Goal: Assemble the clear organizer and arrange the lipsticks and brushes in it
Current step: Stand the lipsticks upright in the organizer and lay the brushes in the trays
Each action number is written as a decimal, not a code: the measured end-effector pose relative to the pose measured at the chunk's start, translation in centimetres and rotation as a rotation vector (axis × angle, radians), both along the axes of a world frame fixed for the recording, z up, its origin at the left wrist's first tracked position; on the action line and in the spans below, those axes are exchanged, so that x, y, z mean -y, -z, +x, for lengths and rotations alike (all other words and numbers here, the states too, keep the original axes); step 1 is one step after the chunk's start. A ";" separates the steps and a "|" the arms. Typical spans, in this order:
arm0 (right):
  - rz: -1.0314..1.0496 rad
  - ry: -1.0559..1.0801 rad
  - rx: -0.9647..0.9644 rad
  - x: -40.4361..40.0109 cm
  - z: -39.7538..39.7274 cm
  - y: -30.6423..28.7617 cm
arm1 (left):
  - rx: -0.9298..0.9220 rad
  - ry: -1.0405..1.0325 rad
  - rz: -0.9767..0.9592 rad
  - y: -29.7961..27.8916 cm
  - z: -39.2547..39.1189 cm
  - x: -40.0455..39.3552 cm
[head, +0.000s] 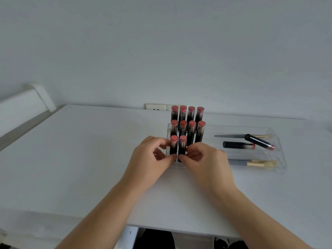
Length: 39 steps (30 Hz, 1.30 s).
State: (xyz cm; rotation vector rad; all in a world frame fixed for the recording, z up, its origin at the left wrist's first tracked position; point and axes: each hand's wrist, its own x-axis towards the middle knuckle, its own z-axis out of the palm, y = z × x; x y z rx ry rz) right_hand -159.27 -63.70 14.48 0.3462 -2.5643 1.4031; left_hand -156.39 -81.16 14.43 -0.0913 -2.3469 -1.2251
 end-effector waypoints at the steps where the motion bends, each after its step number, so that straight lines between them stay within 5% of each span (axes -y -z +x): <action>1: 0.003 0.000 -0.002 0.0 0.0 0.1 | 0.001 0.001 0.001 0.0 0.0 0.0; 39: 0.035 -0.019 0.006 -0.3 -0.4 -0.3 | 0.041 0.019 -0.021 -0.2 0.0 -0.1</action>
